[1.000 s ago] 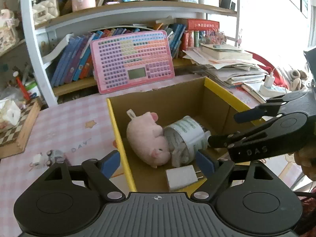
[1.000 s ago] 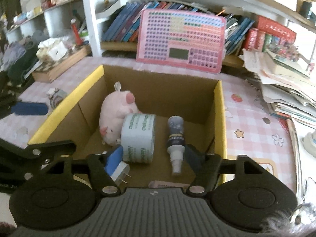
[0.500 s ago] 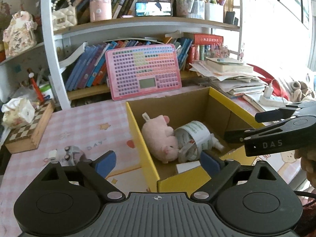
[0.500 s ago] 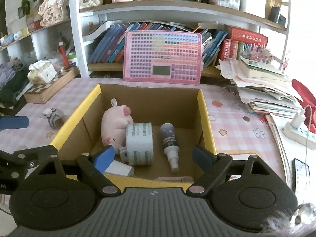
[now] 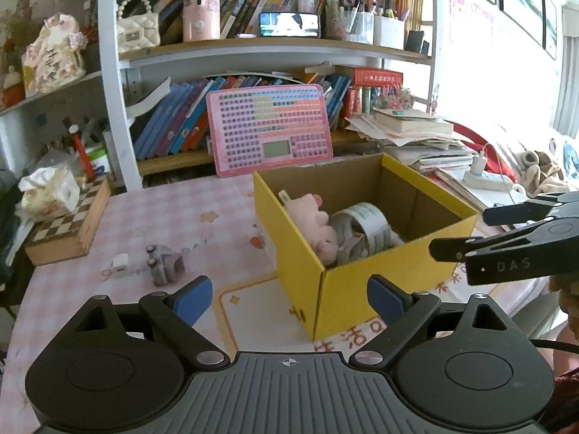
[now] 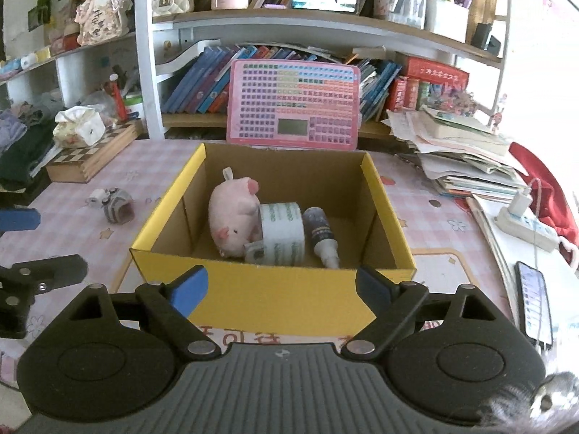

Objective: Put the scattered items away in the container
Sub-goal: 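Withdraw both open tools up out of the yellow box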

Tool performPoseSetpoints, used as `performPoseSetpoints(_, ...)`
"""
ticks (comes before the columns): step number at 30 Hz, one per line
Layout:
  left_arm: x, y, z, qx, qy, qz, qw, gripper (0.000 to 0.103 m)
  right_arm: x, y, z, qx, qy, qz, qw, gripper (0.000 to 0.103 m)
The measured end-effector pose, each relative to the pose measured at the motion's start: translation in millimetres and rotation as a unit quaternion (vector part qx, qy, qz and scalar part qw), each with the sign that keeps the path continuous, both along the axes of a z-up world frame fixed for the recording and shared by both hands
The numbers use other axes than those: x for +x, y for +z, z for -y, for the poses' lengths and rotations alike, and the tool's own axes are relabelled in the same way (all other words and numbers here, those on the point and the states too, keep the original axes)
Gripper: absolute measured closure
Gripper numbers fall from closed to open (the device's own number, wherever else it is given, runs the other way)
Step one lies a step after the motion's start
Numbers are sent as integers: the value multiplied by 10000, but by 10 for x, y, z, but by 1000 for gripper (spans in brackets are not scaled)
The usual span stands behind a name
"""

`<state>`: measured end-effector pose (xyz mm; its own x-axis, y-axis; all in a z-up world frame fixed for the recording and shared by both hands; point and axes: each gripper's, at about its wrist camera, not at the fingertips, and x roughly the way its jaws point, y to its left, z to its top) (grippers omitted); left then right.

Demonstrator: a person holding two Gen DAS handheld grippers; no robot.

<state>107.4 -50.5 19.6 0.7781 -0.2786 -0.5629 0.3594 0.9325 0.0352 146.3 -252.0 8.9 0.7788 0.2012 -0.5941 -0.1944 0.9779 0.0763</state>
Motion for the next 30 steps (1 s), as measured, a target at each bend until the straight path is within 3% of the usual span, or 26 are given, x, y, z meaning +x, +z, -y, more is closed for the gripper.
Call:
performPoseSetpoints(16,-343,-53,-453,6,-22,-30,10000,8,-570,-29,-265,-156,-462,34,9988,14)
performPoseSetpoints(30,-502,-186,-768,248,-111,-282,9992,8,-803,-175,-851,-162,-118,-355,9992,13)
